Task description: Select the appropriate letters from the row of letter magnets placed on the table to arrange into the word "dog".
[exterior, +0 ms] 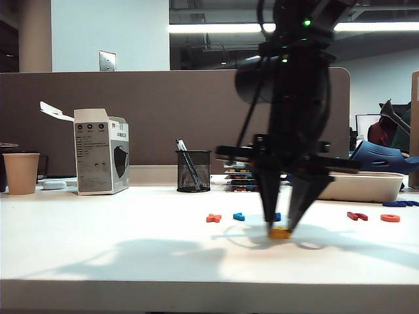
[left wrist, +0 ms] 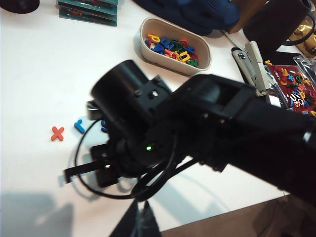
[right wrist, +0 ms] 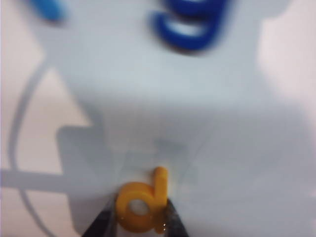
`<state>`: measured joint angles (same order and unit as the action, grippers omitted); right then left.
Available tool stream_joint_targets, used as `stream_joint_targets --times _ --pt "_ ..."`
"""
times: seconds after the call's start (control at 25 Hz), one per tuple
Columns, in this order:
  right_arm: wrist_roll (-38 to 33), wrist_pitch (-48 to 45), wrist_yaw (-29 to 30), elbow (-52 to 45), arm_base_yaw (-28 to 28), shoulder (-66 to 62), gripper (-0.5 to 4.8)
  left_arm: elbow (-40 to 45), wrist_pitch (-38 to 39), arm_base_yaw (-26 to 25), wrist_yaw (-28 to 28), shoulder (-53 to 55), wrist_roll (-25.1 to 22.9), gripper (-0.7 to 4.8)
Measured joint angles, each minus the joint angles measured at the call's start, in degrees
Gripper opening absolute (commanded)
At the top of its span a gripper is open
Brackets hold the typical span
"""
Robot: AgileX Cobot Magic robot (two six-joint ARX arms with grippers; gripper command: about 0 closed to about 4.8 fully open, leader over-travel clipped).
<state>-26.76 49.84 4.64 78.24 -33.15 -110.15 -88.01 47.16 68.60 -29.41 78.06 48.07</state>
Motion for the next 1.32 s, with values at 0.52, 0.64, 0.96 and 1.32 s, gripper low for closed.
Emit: stream_joint_targets --times 0.52,0.64,0.96,1.32 --pt "-7.39 -5.42 -0.02 -0.24 -4.35 -0.20 1.19 0.00 0.00 0.02 0.00 0.00 0.00 -0.02" --pt "-8.31 -5.38 0.00 -0.26 -4.24 -0.20 1.19 0.00 0.00 0.00 0.00 0.00 0.00 -0.02" --pt "-8.39 -5.29 -0.02 -0.22 -4.07 0.09 1.76 0.00 0.00 0.00 0.00 0.00 0.00 -0.02" --pt "-8.39 -4.79 0.09 -0.20 -4.02 2.58 1.76 0.00 0.02 0.00 0.00 0.00 0.00 -0.02"
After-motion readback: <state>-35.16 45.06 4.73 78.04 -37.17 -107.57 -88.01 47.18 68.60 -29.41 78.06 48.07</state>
